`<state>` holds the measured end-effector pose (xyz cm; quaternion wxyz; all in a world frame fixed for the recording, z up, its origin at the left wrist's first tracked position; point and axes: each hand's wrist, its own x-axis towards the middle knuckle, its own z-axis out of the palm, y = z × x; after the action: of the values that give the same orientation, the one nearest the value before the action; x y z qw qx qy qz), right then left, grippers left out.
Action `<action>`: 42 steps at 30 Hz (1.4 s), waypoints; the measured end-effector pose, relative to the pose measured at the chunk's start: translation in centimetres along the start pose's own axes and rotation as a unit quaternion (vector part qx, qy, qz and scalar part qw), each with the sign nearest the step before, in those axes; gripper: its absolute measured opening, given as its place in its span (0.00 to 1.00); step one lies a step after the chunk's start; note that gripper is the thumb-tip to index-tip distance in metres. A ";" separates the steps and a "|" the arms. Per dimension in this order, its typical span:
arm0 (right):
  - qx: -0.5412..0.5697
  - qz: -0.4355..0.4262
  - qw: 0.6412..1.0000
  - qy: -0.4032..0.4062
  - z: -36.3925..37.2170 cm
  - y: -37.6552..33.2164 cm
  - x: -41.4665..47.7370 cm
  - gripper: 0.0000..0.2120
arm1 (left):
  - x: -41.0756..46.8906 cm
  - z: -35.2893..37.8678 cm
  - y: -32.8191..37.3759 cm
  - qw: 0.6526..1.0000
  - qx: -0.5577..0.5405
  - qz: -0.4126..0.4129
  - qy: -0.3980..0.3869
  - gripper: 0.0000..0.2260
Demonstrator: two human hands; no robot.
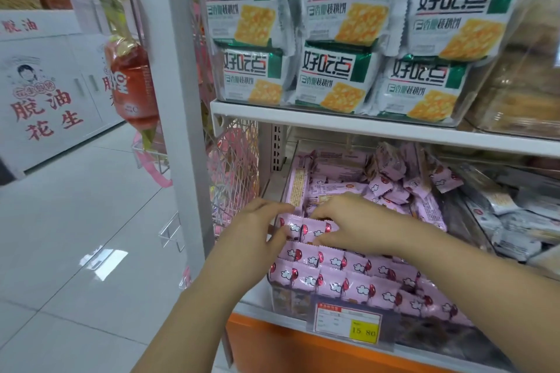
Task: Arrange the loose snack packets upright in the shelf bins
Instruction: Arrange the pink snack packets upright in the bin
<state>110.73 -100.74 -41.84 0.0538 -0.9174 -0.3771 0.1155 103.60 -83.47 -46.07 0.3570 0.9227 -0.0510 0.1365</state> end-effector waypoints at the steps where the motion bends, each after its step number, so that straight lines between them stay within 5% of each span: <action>1: 0.004 -0.001 1.000 0.005 0.0 0.0 0.0 0.15 | 0.1 0.0 0.1 1.000 0.014 -0.003 -0.001 0.14; 10: -0.043 -0.004 0.999 -0.018 -2.0 -0.2 0.4 0.15 | 1.4 0.2 0.8 0.996 -0.010 0.002 0.085 0.04; 16: -0.050 -0.007 0.996 -0.075 -1.2 0.4 1.0 0.19 | 0.8 -0.8 2.6 0.957 -0.178 0.023 0.228 0.07; 19: -0.030 0.001 0.996 -0.084 -1.0 0.6 0.7 0.26 | 0.3 -1.0 3.1 0.939 -0.206 0.030 0.275 0.09; 25: 0.011 0.019 0.997 -0.073 0.0 0.8 0.2 0.22 | -0.4 -1.9 3.2 0.908 -0.198 0.062 0.364 0.11; 32: 0.109 0.024 0.988 0.106 -0.7 0.8 -1.4 0.16 | -0.4 -1.3 3.3 0.897 -0.218 0.086 0.376 0.12; 37: 0.210 0.089 0.922 0.313 -0.9 2.0 -4.2 0.15 | -0.4 -1.3 3.2 0.889 -0.219 0.103 0.389 0.12; 42: 0.144 0.108 0.938 0.298 -0.1 2.7 -6.6 0.15 | -0.2 -1.0 3.1 0.893 -0.211 0.104 0.384 0.15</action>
<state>108.02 -107.31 -41.08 0.2819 -0.9274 -0.2223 -0.1048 102.54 -85.11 -43.42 0.5191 0.6910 -0.0332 0.5020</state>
